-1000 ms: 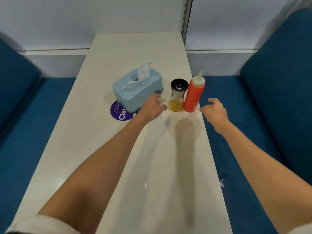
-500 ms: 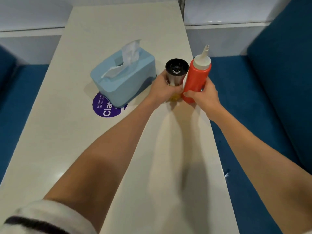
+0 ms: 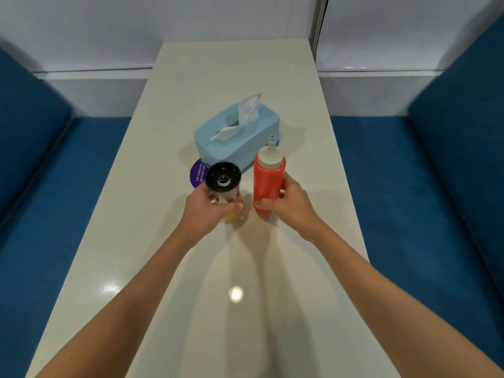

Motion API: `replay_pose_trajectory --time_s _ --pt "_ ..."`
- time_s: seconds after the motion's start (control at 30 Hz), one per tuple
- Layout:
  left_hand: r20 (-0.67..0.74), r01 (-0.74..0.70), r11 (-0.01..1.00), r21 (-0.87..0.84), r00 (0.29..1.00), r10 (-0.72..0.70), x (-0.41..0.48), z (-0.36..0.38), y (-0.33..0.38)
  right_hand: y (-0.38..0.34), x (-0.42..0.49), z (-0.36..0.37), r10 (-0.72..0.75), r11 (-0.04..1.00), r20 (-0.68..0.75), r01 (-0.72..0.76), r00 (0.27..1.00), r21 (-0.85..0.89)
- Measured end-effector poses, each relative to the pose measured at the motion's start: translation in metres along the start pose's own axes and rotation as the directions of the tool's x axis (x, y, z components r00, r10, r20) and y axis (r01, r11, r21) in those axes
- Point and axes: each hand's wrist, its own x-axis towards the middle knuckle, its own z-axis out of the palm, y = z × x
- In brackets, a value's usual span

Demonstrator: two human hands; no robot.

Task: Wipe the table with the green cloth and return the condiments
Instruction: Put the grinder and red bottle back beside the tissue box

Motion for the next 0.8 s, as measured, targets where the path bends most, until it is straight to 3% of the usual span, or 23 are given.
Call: replay_pose_trajectory --time_s 0.23,0.57,0.63,0.73,0.8 --pt "-0.080 0.072 0.997 -0.034 0.994 -0.075 -0.037 -0.038 -0.025 -0.008 -0.033 0.052 0.024 1.000 0.088 -0.024 0.996 -0.005" --pt "-0.045 0.053 0.996 -0.070 0.997 -0.056 -0.053 -0.042 -0.021 -0.011 -0.048 0.068 0.032 0.999 0.106 -0.032 0.994 0.000" --pt "-0.004 0.052 0.996 -0.075 0.999 -0.053 -0.055 -0.044 -0.022 -0.008 -0.048 0.067 0.027 0.999 0.145 -0.023 0.989 -0.034" --pt "0.177 0.053 0.996 -0.073 0.983 -0.040 -0.057 -0.062 -0.022 -0.009 -0.043 0.042 0.096 0.989 0.248 -0.063 0.964 -0.135" --pt "0.183 0.119 0.989 -0.088 0.978 -0.101 -0.052 -0.090 -0.019 -0.015 -0.032 0.007 0.167 0.973 0.218 -0.125 0.962 -0.192"
